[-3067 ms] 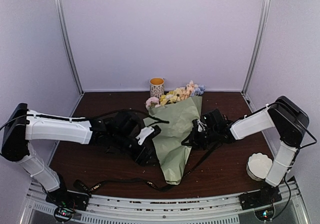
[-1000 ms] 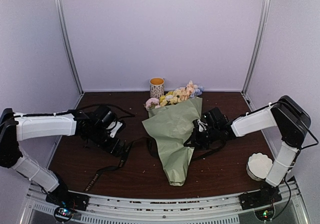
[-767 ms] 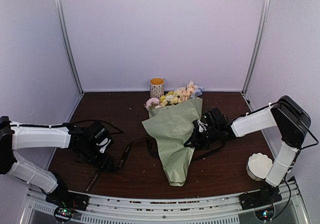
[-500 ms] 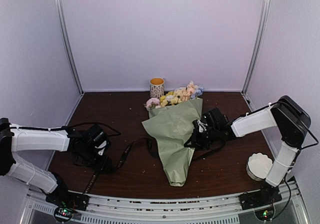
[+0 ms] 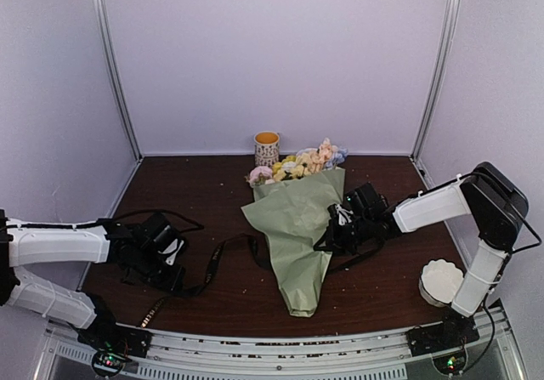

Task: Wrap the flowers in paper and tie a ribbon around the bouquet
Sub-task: Pick up the center of the board from the right side of the ribbon, then place the left side of the ribbon on the folded bouquet, then pick up the right side of the ribbon from the center of the board.

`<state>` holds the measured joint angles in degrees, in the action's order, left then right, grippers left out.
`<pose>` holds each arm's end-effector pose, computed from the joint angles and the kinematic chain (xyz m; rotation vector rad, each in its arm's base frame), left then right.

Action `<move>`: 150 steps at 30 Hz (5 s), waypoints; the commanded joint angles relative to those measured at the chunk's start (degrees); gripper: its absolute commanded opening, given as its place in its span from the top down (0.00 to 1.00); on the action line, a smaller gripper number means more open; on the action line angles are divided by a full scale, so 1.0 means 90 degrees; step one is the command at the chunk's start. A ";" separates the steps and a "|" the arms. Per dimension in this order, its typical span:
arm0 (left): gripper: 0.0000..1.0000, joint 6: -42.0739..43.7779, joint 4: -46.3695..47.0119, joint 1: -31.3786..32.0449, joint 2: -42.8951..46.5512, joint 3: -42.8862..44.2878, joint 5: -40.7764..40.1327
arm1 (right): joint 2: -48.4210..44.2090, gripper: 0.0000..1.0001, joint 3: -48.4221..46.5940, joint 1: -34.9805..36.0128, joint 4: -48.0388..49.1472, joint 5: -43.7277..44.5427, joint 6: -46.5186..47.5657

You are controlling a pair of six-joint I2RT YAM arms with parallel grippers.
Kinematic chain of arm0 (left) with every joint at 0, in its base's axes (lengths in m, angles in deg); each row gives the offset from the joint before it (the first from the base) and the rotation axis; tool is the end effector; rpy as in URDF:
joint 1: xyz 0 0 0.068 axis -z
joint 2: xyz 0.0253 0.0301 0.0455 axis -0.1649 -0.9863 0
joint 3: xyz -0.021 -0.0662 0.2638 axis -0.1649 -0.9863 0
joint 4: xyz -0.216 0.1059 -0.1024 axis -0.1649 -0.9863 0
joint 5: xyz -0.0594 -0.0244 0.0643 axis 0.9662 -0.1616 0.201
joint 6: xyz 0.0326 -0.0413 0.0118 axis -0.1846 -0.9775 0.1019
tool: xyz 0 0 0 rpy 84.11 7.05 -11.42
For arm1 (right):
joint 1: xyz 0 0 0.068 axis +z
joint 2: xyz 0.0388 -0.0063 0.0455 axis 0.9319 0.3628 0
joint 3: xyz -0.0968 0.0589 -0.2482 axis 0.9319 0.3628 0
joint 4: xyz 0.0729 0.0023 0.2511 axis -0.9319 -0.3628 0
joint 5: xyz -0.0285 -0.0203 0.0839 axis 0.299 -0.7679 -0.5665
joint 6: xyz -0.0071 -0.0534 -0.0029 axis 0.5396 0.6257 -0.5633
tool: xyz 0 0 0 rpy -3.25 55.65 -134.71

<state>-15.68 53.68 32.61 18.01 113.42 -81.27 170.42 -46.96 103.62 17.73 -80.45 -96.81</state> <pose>0.1398 -0.1285 0.1514 0.2061 2.9179 -0.3213 0.2593 0.2047 0.1348 0.0128 2.7336 1.2648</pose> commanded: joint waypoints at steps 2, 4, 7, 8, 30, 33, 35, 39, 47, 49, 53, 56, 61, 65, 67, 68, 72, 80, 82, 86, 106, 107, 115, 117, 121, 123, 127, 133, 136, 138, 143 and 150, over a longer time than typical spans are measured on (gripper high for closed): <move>1.00 0.0051 -0.0494 0.0038 0.0453 0.0388 -0.0263 | -0.0087 1.00 0.0024 -0.0038 -0.0227 0.0099 0.0124; 0.90 -0.0013 -0.0766 0.0116 0.0580 0.0486 -0.0429 | -0.0069 1.00 0.0015 -0.0037 -0.0238 0.0094 0.0128; 0.54 -0.0384 -0.1094 0.0415 0.0732 0.0540 -0.0718 | -0.0038 1.00 -0.0004 -0.0051 -0.0234 0.0043 0.0134; 0.47 -0.0500 -0.1209 0.0499 0.0721 0.0528 -0.0775 | -0.0039 1.00 -0.0006 -0.0047 -0.0231 0.0033 0.0133; 1.00 -0.0995 -0.0735 0.1258 -0.0038 0.0204 -0.1591 | -0.0018 1.00 -0.0030 -0.0045 -0.0268 -0.0018 0.0182; 1.00 -0.0646 -0.0708 0.1259 0.0180 0.0666 -0.2205 | 0.0015 1.00 0.0000 -0.0048 -0.0237 -0.0019 0.0182; 1.00 -0.0200 -0.0500 0.1251 0.0070 0.1042 -0.2579 | 0.0025 1.00 0.0015 -0.0042 -0.0220 -0.0037 0.0175; 1.00 0.0782 0.0165 0.0909 -0.0780 0.1843 -0.2715 | 0.0014 1.00 -0.0023 -0.0049 -0.0217 -0.0112 0.0162; 1.00 0.2207 0.0647 -0.0776 -0.2352 0.4002 -0.2659 | -0.0251 1.00 -0.0096 -0.0045 -0.0466 -0.0213 0.0229; 1.00 0.2341 0.0392 -0.1135 -0.2598 0.4874 -0.2495 | -0.0289 1.00 -0.0053 -0.0049 -0.0438 -0.0202 0.0178; 1.00 0.3014 0.0209 -0.1135 -0.2527 0.6410 -0.1821 | -0.0259 1.00 -0.0020 -0.0047 -0.0335 -0.0179 0.0096; 1.00 0.3655 0.0216 -0.0881 -0.2311 0.6905 -0.0305 | -0.0210 1.00 -0.0016 -0.0049 -0.0218 -0.0175 0.0022; 1.00 0.5003 0.0113 0.0028 -0.1641 0.6327 0.1656 | -0.0156 1.00 -0.0035 -0.0049 -0.0101 -0.0175 -0.0061; 1.00 0.5074 0.0813 0.0510 -0.1408 0.5813 0.2477 | -0.0096 1.00 -0.0050 -0.0050 -0.0142 -0.0133 -0.0014; 1.00 0.4698 0.1144 0.0531 -0.1682 0.6042 0.2542 | -0.0071 1.00 -0.0008 -0.0045 -0.0121 -0.0128 -0.0014; 1.00 0.4482 0.1310 0.0528 -0.1937 0.6244 0.2556 | -0.0060 1.00 0.0013 -0.0046 -0.0119 -0.0118 -0.0012; 1.00 0.3831 0.0994 0.0527 -0.3676 0.7631 0.2469 | -0.0024 1.00 -0.0018 -0.0050 -0.0206 0.0009 0.0033; 1.00 0.2942 0.0167 0.0333 -0.6652 0.9056 0.2049 | -0.0170 0.94 -0.0050 -0.0041 -0.0577 0.0381 0.0212; 1.00 0.2884 0.0260 0.0251 -0.6869 0.8867 0.2097 | -0.0270 0.91 -0.0075 -0.0038 -0.0696 0.0485 0.0252; 1.00 0.2922 0.0425 0.0243 -0.7115 0.8517 0.2191 | -0.0602 0.76 -0.0244 -0.0049 -0.1305 0.0902 0.0564; 1.00 0.2999 0.1126 0.0196 -0.6937 0.7532 0.2629 | -0.0240 0.29 -0.1505 -0.1808 -0.4212 0.3750 0.2210; 1.00 0.3011 0.1126 0.0201 -0.6930 0.7512 0.2640 | -0.0130 0.32 -0.1584 -0.1823 -0.4241 0.3725 0.2252; 1.00 0.3061 0.1145 0.0194 -0.6827 0.7434 0.2539 | 0.0108 0.71 -0.1836 -0.2347 -0.4436 0.3075 0.2580; 1.00 0.3076 0.1145 0.0194 -0.6812 0.7429 0.2504 | 0.0086 0.74 -0.1832 -0.2464 -0.4502 0.2923 0.2677; 1.00 0.3091 0.1145 0.0179 -0.6817 0.7405 0.2496 | 0.0024 0.72 -0.1797 -0.2631 -0.4541 0.2754 0.2812; 1.00 0.3084 0.1145 0.0176 -0.6815 0.7400 0.2495 | 0.0121 0.64 -0.1904 -0.2651 -0.4643 0.2662 0.2887; 1.00 0.3074 0.1145 0.0166 -0.6780 0.7391 0.2464 | 0.0321 0.60 -0.2056 -0.2637 -0.4758 0.2525 0.2912; 1.00 0.3079 0.1146 0.0146 -0.6768 0.7381 0.2428 | 0.0748 0.59 -0.2548 -0.2396 -0.5473 0.2530 0.3196; 1.00 0.3082 0.1154 0.0119 -0.6766 0.7371 0.2421 | 0.1063 0.65 -0.2913 -0.2112 -0.5833 0.2832 0.3308; 1.00 0.3058 0.1155 0.0108 -0.6768 0.7371 0.2422 | 0.1017 0.79 -0.2907 -0.2121 -0.5747 0.2846 0.3245; 1.00 0.3082 0.1165 0.0102 -0.6721 0.7280 0.2432 | 0.0495 1.00 -0.2928 -0.2399 -0.5605 0.3292 0.3173; 1.00 0.3030 0.1309 0.0069 -0.6720 0.7169 0.2430 | -0.1166 1.00 -0.4211 -0.2425 -0.5292 0.4065 0.3600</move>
<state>11.27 65.25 33.99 -43.80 179.73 -58.32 169.89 -76.88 80.04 -33.55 -48.59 -67.91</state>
